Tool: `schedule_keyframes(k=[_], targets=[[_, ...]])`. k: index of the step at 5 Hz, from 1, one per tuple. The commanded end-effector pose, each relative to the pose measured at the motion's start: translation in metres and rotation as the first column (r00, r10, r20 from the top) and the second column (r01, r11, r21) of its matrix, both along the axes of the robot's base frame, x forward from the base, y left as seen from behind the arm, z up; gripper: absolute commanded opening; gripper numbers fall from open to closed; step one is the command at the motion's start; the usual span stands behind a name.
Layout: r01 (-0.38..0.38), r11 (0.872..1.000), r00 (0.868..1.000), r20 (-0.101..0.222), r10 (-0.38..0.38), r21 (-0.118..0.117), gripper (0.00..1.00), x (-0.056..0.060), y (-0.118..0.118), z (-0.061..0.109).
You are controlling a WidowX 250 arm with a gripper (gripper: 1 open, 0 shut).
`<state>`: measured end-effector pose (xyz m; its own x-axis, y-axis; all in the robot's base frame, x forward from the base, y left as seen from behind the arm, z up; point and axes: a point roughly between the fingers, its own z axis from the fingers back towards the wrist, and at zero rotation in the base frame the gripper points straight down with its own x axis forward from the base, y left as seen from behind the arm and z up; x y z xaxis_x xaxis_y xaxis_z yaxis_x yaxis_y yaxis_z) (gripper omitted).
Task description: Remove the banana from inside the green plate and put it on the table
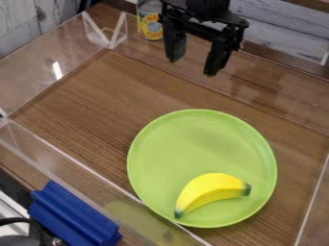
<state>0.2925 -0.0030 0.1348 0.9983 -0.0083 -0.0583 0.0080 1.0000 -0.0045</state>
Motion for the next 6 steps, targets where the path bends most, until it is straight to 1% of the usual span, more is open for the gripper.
schedule_keyframes(k=[1, 2, 3, 4, 5, 6], targets=[[0.08, 0.997, 0.997, 0.003, -0.08, -0.011, 1.0, -0.021, -0.014, -0.001], [0.218, 0.976, 0.976, 0.024, -0.217, -0.024, 1.0, -0.048, -0.034, -0.001], [0.302, 0.953, 0.952, 0.052, -0.301, -0.017, 1.0, -0.067, -0.051, -0.003], [0.32, 0.947, 0.945, 0.079, -0.318, -0.01, 1.0, -0.077, -0.063, -0.006], [0.32, 0.947, 0.943, 0.098, -0.318, -0.009, 1.0, -0.084, -0.071, -0.012], [0.331, 0.944, 0.938, 0.118, -0.327, -0.016, 1.0, -0.088, -0.078, -0.022]])
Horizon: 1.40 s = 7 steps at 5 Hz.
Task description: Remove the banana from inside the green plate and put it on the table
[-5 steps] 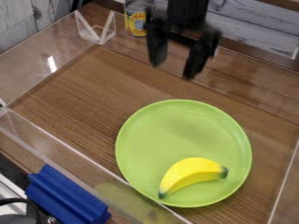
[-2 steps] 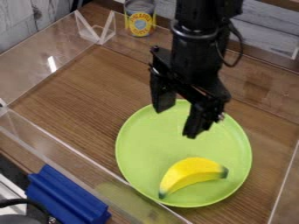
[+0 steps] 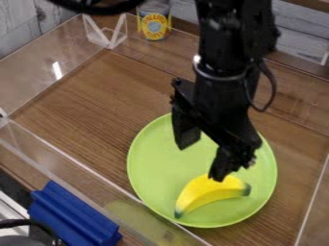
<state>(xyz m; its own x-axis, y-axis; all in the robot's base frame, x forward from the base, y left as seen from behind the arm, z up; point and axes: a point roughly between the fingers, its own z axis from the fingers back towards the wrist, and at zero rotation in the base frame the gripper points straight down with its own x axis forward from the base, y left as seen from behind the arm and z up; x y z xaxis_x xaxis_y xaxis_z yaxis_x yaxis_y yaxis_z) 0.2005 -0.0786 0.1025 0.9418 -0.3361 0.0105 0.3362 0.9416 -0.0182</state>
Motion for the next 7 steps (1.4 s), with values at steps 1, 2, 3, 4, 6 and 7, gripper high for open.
schedule_keyframes(k=[1, 2, 3, 4, 6, 7], targets=[[0.019, 1.0, 0.998, 0.06, -0.018, -0.022, 1.0, 0.002, -0.008, -0.003], [0.038, 0.999, 0.997, 0.065, -0.036, -0.027, 1.0, 0.002, -0.01, -0.017], [0.038, 0.999, 0.997, 0.069, -0.036, -0.038, 1.0, 0.005, -0.01, -0.026], [0.035, 0.998, 0.997, 0.071, -0.031, -0.054, 1.0, 0.008, -0.007, -0.03], [0.019, 0.997, 0.998, 0.062, -0.015, -0.073, 1.0, 0.011, 0.0, -0.032], [0.009, 0.997, 0.998, 0.056, -0.004, -0.082, 1.0, 0.013, 0.002, -0.034]])
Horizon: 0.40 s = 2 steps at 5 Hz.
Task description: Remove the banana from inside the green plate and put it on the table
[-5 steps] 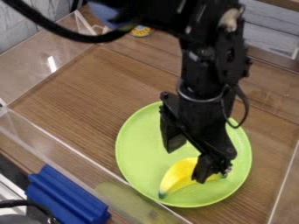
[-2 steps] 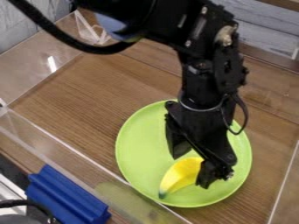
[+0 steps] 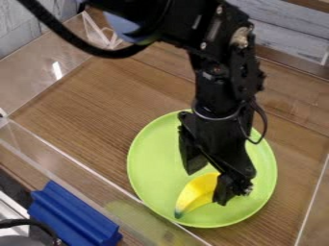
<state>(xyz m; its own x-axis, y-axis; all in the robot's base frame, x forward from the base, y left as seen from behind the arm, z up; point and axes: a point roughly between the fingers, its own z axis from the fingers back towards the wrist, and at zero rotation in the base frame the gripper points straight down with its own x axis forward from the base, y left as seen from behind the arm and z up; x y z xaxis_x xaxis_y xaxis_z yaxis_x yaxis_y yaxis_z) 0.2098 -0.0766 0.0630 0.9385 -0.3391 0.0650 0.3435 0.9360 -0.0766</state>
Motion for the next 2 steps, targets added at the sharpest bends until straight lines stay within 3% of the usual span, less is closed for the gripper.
schedule_keyframes(k=[1, 2], targets=[[-0.009, 1.0, 1.0, 0.02, 0.009, -0.016, 1.0, 0.006, 0.0017, 0.0034], [-0.016, 1.0, 1.0, 0.016, 0.016, -0.022, 1.0, 0.0081, 0.0027, 0.0013]])
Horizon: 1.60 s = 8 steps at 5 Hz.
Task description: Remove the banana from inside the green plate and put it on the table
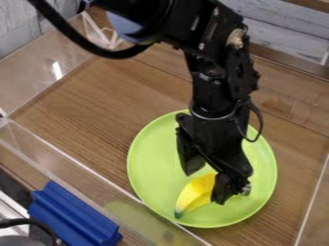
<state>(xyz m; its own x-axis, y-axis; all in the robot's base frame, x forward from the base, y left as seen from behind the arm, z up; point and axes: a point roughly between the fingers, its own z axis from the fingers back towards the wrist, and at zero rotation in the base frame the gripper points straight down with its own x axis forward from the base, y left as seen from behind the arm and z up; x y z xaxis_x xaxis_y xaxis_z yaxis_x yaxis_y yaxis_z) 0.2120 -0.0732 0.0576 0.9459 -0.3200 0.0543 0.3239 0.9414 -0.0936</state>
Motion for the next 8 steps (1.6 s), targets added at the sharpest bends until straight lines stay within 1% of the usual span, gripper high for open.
schedule_keyframes(k=[1, 5, 6, 7, 8], targets=[[-0.001, 1.0, 1.0, 0.03, 0.001, -0.011, 1.0, 0.007, 0.0, 0.004], [-0.019, 1.0, 1.0, 0.02, 0.019, -0.008, 1.0, 0.016, 0.002, -0.001], [-0.018, 1.0, 1.0, 0.021, 0.019, -0.011, 1.0, 0.016, 0.003, -0.006], [-0.017, 1.0, 1.0, 0.021, 0.017, -0.013, 0.0, 0.015, 0.004, -0.009], [-0.015, 1.0, 1.0, 0.014, 0.015, -0.011, 0.0, 0.015, 0.005, -0.008]])
